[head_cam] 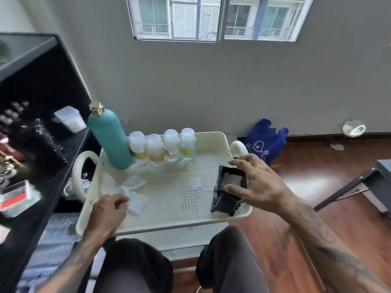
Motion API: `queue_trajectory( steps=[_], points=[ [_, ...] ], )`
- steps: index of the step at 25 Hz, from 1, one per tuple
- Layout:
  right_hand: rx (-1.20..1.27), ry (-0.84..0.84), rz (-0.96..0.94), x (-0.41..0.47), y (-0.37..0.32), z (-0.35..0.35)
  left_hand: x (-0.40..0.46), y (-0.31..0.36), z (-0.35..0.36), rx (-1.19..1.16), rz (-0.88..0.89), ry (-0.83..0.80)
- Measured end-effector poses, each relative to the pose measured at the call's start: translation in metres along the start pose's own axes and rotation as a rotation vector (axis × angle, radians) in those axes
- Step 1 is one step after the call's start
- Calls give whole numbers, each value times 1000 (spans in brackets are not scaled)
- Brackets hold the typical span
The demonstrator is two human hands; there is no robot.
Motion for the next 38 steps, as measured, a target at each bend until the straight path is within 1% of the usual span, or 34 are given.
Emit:
queue_trajectory(
  steps=[2, 3, 8, 12, 16, 18, 20, 22, 23, 24, 27, 28, 29, 30, 31, 34, 35, 36, 38],
  points=[
    [33, -100, 13, 2, 4, 10, -1, 5, -5, -66, 25, 28],
    [58, -119, 14, 4, 5, 13, 0, 7, -7, -85, 31, 50],
    [63, -135, -16, 0, 3, 14, -8, 8, -10, -148, 34, 107],
    [132, -142, 27, 2, 1, 13, -6, 9, -14, -158, 95, 153],
    [195, -148, 61, 2, -1, 14, -10, 11, -19, -144, 97, 212],
    [206, -151, 70, 4, -2, 16, -13, 12, -23, -181, 98, 240],
    [224, -147, 75, 4, -4, 17, -22, 22, -34, -237, 109, 297],
    [249, -131, 83, 3, -1, 18, -34, 50, -44, -269, 164, 324],
    [271, -126, 91, 2, 2, 17, -41, 73, -46, -300, 193, 297],
    [292, -122, 94, 2, 2, 17, -45, 97, -44, -373, 208, 237],
    [310, -97, 98, 2, 4, 16, -59, 186, -15, -709, 172, -89],
    [306, -89, 104, 1, 5, 17, -63, 211, -1, -773, 140, -179],
    [309, -80, 111, 0, 5, 18, -67, 232, 13, -784, 123, -229],
    [318, -75, 119, -1, 6, 19, -71, 248, 27, -760, 126, -242],
    [326, -69, 120, -1, 6, 19, -72, 257, 39, -685, 140, -222],
    [308, -53, 100, 1, 6, 21, -68, 259, 62, -203, 206, -57],
    [298, -47, 91, 1, 7, 21, -68, 259, 65, -98, 228, -37],
    [294, -48, 87, 2, 7, 22, -68, 260, 66, -39, 253, -32],
    [303, -45, 84, 3, 9, 25, -70, 267, 59, -11, 344, 18]
  ],
)
Point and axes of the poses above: each hand's wrist, its own x-axis towards the middle knuckle, its own z-axis out of the palm, y = z × x, the point moved 5 cm from there along x, towards the middle knuckle, and after that the axes turned 2 degrees about -y, right-handed, at the moved point
